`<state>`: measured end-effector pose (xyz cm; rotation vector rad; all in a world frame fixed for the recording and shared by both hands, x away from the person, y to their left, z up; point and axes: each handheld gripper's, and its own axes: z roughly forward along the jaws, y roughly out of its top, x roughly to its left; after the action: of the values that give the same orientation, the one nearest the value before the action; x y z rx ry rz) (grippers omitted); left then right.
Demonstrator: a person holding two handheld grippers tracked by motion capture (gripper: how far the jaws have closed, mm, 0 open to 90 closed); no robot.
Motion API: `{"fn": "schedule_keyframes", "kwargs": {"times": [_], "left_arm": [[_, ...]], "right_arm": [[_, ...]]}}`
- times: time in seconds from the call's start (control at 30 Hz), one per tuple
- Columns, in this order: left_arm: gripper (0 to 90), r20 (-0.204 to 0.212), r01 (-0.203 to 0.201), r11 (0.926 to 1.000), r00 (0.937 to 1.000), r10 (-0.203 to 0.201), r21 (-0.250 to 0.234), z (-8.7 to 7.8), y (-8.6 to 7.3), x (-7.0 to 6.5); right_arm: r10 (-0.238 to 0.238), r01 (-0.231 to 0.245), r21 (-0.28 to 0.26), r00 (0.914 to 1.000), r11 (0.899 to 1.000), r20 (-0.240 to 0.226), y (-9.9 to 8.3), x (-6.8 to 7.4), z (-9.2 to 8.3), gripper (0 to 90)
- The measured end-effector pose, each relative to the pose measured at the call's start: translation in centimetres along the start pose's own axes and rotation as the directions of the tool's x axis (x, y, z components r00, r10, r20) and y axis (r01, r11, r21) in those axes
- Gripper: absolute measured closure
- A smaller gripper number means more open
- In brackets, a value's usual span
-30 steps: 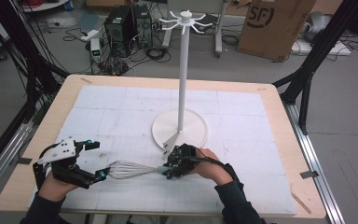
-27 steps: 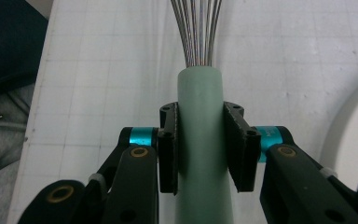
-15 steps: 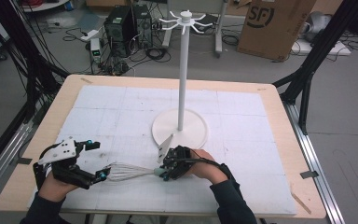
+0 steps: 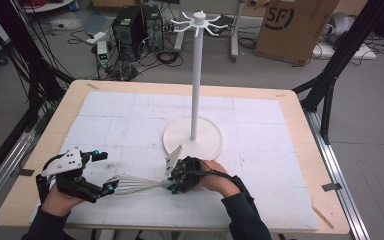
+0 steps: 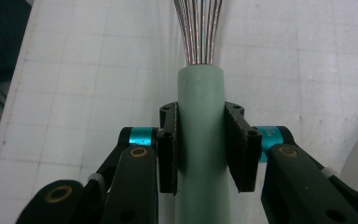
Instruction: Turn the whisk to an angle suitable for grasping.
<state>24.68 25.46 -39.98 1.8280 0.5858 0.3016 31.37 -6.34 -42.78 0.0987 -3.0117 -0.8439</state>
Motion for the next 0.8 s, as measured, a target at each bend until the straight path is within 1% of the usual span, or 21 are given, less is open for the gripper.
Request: {"fn": "schedule_keyframes", "kwargs": {"times": [0.17,0.2,0.23,0.3,0.33,0.37,0.4,0.43,0.47,0.53,0.6,0.63,0.67,0.73,0.77,0.8], "left_arm": [[1.7,-0.001,-0.002,1.0000,1.0000,0.002,0.001,0.0,0.0,0.0],[1.7,0.000,-0.003,1.0000,1.0000,0.003,0.001,0.0,0.0,0.0],[1.7,0.001,-0.005,1.0000,1.0000,0.005,0.003,0.0,0.0,0.0],[1.7,0.001,-0.004,1.0000,1.0000,0.004,0.002,0.0,0.0,0.0],[1.7,0.001,-0.004,1.0000,1.0000,0.004,0.002,0.0,0.0,0.0],[1.7,0.001,-0.004,1.0000,1.0000,0.004,0.003,0.0,0.0,0.0],[1.7,0.001,-0.005,1.0000,1.0000,0.005,0.004,0.0,0.0,0.0],[1.7,0.001,-0.002,1.0000,1.0000,0.002,0.003,0.0,0.0,0.0],[1.7,0.000,-0.002,1.0000,1.0000,0.002,0.004,0.0,0.0,0.0],[1.7,0.003,-0.003,1.0000,1.0000,0.003,0.001,-0.1,0.0,0.0],[1.7,0.002,-0.003,1.0000,1.0000,0.003,-0.001,-0.1,0.0,0.0],[1.7,0.001,-0.004,1.0000,1.0000,0.004,0.000,-0.1,0.0,0.0],[1.7,0.004,-0.002,1.0000,1.0000,0.002,0.000,-0.1,0.0,0.0],[1.7,0.004,-0.001,1.0000,1.0000,0.001,0.000,0.0,0.0,0.0],[1.7,0.004,-0.003,1.0000,1.0000,0.003,0.002,0.0,0.0,0.0],[1.7,0.005,-0.002,1.0000,1.0000,0.002,0.000,-0.1,0.0,-0.1]], "right_arm": [[0.007,-0.007,-0.008,0.9998,1.000,-0.018,0.5,0.0,0.4,68.7],[0.001,-0.002,-0.013,0.9998,1.000,-0.018,0.5,0.0,0.5,68.6],[0.005,-0.005,-0.012,0.9998,1.000,-0.017,0.5,0.0,0.4,68.5],[0.012,-0.013,-0.027,0.9994,1.000,-0.032,0.5,0.0,0.5,68.1],[0.020,-0.021,-0.032,0.9993,0.999,-0.032,0.5,0.0,0.4,67.4],[0.022,-0.023,-0.035,0.9993,0.999,-0.029,0.5,-0.1,0.3,65.2],[0.031,-0.032,-0.063,0.9992,0.997,-0.025,0.4,-0.2,0.1,63.8],[0.042,-0.045,-0.077,0.9987,0.996,-0.028,0.4,-0.2,-0.1,62.0],[0.044,-0.047,-0.089,0.9986,0.995,-0.030,0.4,-0.3,-0.2,62.0],[0.046,-0.048,-0.094,0.9987,0.994,-0.022,0.3,-0.3,-0.5,60.9],[0.054,-0.056,-0.089,0.9982,0.994,-0.027,0.2,-0.2,-0.8,58.9],[0.053,-0.055,-0.100,0.9984,0.994,-0.020,0.1,-0.2,-1.0,57.5],[0.049,-0.051,-0.106,0.9985,0.993,-0.023,0.1,-0.1,-1.2,57.1],[0.069,-0.072,-0.124,0.9972,0.990,-0.028,0.0,0.1,-1.9,55.0],[0.068,-0.071,-0.139,0.9974,0.988,-0.026,-0.1,0.2,-2.3,54.8],[0.079,-0.082,-0.152,0.9966,0.985,-0.025,-0.3,0.3,-2.7,54.2]]}}
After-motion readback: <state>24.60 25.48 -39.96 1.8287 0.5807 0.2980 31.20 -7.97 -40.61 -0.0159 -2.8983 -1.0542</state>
